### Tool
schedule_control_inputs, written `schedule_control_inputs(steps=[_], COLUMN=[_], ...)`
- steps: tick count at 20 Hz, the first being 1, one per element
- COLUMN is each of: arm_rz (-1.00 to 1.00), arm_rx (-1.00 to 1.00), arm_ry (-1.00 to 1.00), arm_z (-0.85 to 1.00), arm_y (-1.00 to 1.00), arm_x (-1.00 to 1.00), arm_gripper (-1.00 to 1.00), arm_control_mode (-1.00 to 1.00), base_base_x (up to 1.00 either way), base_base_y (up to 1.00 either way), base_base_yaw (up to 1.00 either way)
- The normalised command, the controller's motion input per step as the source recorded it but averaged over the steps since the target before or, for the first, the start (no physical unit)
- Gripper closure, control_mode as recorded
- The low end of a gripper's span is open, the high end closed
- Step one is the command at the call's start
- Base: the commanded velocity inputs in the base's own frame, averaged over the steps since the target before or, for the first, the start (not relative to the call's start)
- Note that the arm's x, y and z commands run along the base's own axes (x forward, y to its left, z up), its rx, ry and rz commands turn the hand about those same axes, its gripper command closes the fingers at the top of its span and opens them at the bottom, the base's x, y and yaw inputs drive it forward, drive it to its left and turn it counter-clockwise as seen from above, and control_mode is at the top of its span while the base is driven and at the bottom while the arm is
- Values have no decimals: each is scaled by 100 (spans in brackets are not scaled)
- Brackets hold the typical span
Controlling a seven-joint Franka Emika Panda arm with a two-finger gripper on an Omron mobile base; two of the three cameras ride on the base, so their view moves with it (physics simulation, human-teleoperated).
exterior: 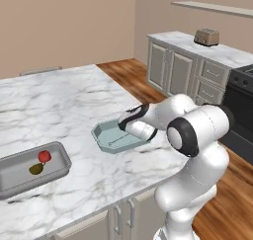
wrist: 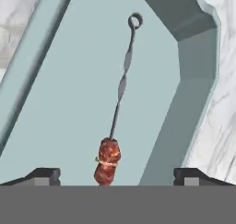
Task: Place the cold items (bell pepper and kiwi) from the fridge in one tupperware on the dining counter. Place the warm items (hot dog and kebab skewer) in the stove area in another tupperware.
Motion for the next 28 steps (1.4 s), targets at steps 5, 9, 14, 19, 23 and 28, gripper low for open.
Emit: schedule_control_inputs(steps=[5, 9, 14, 19, 23, 28], arm_rz=[24, 34, 17, 5, 0, 8], arm_rx=[-3, -26, -52, -26, -1, 1], arm_ry=[2, 3, -17, -14, -17, -3], arm_z=[100, 100, 100, 59, -41, -35], arm_y=[0, -5, -47, -89, -89, -46], arm_x=[43, -40, -100, -100, -100, -100], arm_gripper=[-100, -100, -100, -100, -100, -100], arm_control_mode=[-100, -100, -100, -100, -100, -100], base_base_x=[0, 0, 0, 0, 0, 0], base_base_y=[0, 0, 0, 0, 0, 0], base_base_yaw=[0, 0, 0, 0, 0, 0])
